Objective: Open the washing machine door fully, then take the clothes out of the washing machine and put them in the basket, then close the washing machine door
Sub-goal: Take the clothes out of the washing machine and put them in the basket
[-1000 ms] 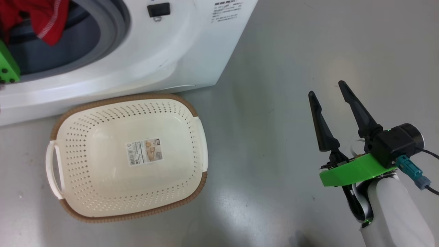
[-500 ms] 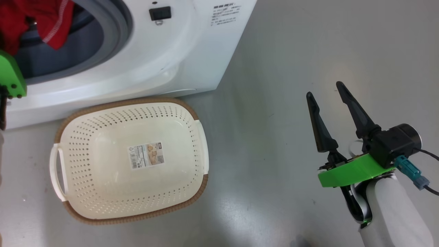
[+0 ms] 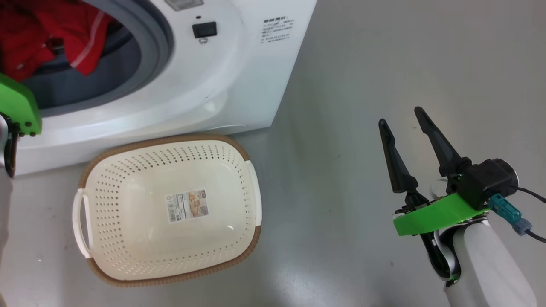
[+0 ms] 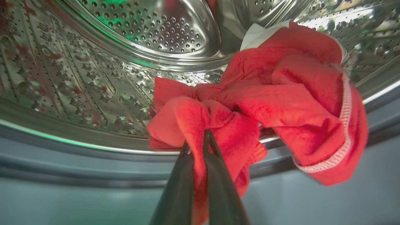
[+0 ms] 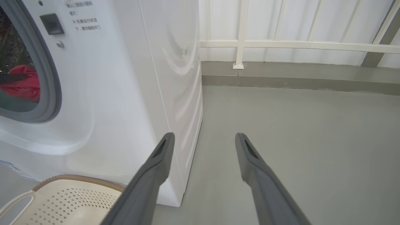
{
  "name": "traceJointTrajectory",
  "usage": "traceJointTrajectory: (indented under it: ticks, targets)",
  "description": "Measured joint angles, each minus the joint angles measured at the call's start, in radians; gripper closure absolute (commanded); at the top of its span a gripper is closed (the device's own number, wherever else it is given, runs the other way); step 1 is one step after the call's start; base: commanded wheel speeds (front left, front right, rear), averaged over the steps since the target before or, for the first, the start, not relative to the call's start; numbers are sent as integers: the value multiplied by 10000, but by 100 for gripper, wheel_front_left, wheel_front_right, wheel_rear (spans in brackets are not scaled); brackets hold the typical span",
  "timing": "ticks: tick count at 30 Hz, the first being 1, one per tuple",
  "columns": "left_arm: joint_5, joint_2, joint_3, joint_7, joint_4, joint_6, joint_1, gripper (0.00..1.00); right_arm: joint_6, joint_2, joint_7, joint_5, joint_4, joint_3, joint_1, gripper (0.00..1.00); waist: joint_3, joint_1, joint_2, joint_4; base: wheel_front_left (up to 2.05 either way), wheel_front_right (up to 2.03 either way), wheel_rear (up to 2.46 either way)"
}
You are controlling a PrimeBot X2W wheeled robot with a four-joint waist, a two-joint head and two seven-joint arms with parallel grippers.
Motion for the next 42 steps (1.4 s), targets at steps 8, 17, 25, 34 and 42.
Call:
traceJointTrajectory:
  ticks: [8,17,25,34,42]
  targets:
    - [-322,0,228,-351,-878,196,887,100,0,-2,0,173,134,-29,125,0,-563,0,0,102,0,0,0]
    - [-1058,-186,1425,-353,-3310,447,2761,100,0,-4,0,169,244,-157,481,0,-1278,0,0,405,0,0,0]
    - [-1524,-648,2148,-353,-4633,240,4120,100,0,0,0,138,339,-253,949,0,-2119,0,0,707,0,0,0]
    - [-1772,-989,2604,-353,-6132,86,5560,100,0,0,0,138,433,-301,1424,0,-3069,-1,0,981,0,0,0]
    - [-1755,-1187,2683,-351,-8650,199,6977,100,0,4,0,142,433,-330,1594,0,-3714,0,0,1047,0,0,0]
